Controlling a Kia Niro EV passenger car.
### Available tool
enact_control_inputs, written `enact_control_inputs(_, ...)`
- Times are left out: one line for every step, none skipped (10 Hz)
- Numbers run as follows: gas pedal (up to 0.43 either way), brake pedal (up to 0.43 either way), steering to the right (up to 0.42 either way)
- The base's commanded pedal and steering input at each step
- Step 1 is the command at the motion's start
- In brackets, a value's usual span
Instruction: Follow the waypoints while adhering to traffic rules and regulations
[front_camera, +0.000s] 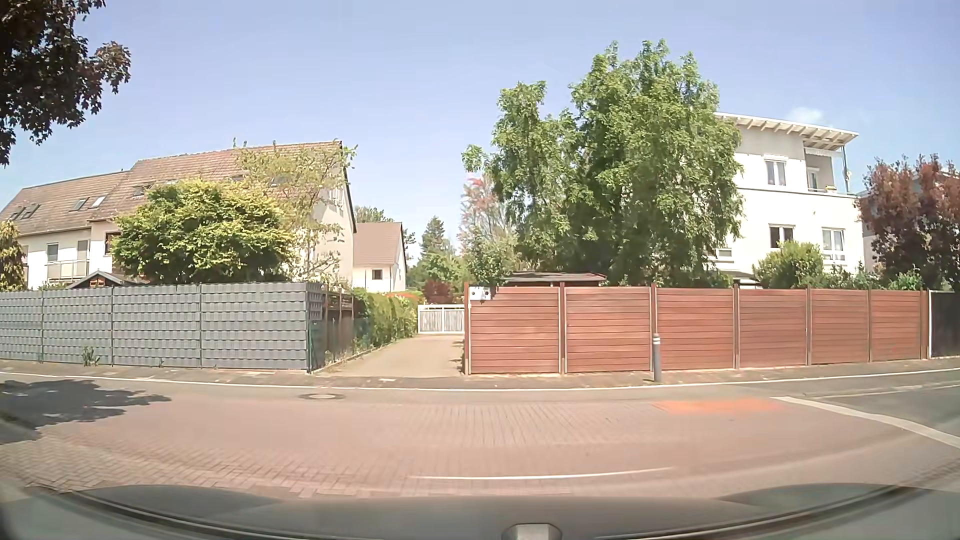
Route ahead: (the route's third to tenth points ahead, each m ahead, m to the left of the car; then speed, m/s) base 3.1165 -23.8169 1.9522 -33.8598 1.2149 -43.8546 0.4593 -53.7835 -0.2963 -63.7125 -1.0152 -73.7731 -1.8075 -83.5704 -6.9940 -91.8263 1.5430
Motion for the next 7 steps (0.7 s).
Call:
enact_control_inputs(0.000, 0.201, 0.241)
enact_control_inputs(0.000, 0.189, 0.275)
enact_control_inputs(0.000, 0.189, 0.298)
enact_control_inputs(0.000, 0.189, 0.329)
enact_control_inputs(0.000, 0.201, 0.362)
enact_control_inputs(0.000, 0.195, 0.386)
enact_control_inputs(0.000, 0.177, 0.421)
